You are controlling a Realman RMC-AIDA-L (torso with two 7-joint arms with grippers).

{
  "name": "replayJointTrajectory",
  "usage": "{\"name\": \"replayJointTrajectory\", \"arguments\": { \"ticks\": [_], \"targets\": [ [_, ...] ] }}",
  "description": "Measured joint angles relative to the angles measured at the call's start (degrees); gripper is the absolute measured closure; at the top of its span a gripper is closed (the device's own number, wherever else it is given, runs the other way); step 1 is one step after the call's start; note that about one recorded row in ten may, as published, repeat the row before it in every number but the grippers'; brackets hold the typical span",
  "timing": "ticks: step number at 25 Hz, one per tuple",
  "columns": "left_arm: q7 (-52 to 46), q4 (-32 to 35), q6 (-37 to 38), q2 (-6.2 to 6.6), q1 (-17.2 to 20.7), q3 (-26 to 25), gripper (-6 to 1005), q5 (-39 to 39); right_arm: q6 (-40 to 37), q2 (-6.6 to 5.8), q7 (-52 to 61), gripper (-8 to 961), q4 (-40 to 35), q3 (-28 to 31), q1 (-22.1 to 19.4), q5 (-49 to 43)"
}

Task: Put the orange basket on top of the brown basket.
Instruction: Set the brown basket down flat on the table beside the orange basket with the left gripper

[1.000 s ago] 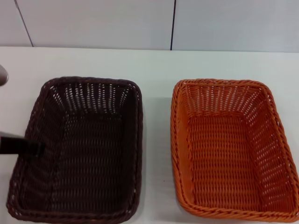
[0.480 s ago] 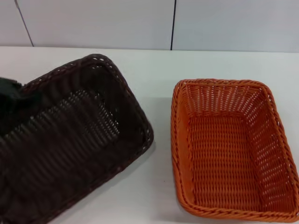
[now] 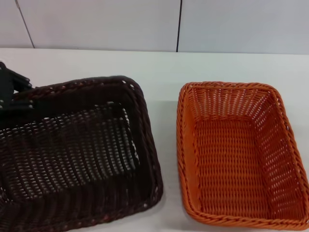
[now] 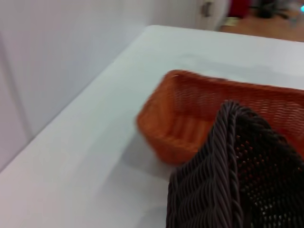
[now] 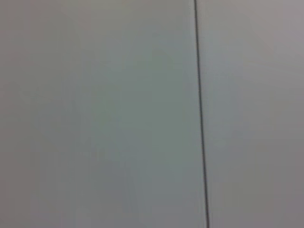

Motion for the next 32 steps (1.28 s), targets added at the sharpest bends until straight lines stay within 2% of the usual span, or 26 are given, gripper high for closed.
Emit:
{"name": "replayJointTrajectory", "arguments": {
  "ticks": [4,7,9,10,13,17,21,30,32],
  "targets": [
    [6.2,7.1,-1.7,2.53,-3.9,1.8,788,0.5,1.8,0.05,0.0,438,0.0,-0.4,-2.9,0.2],
    [8.2,8.8,-1.5,2.92,-4.8,3.9,788,0.8,2.4,0.05,0.0,438,-0.1,-1.0,-3.9,0.9],
    [9.8,9.7,-0.7,2.57,-5.8,6.4,788,1.3,2.9,0.05,0.0,438,-0.3,-2.4,-5.2,2.7],
    [9.8,9.7,-0.7,2.57,-5.8,6.4,788,1.3,3.1,0.05,0.0,438,-0.4,-2.7,-5.6,2.8],
    [10.9,9.3,1.7,1.42,-6.6,8.2,788,3.3,3.8,0.05,0.0,438,-0.7,-3.0,-6.1,2.9],
    [11.1,10.4,3.3,0.99,-8.1,8.5,788,4.5,4.7,0.05,0.0,438,-1.0,-3.4,-6.9,2.9],
    [9.7,12.6,2.7,1.18,-10.1,8.7,787,5.2,4.7,0.05,0.0,438,-0.6,-3.4,-7.3,2.9],
    [7.5,11.9,1.3,1.53,-10.3,8.2,757,5.6,4.7,0.05,0.0,439,0.4,-3.4,-7.0,2.9],
    [7.5,10.9,1.7,1.28,-9.9,8.2,694,5.6,4.7,0.05,0.0,439,0.5,-3.4,-6.9,2.9]
  ]
}}
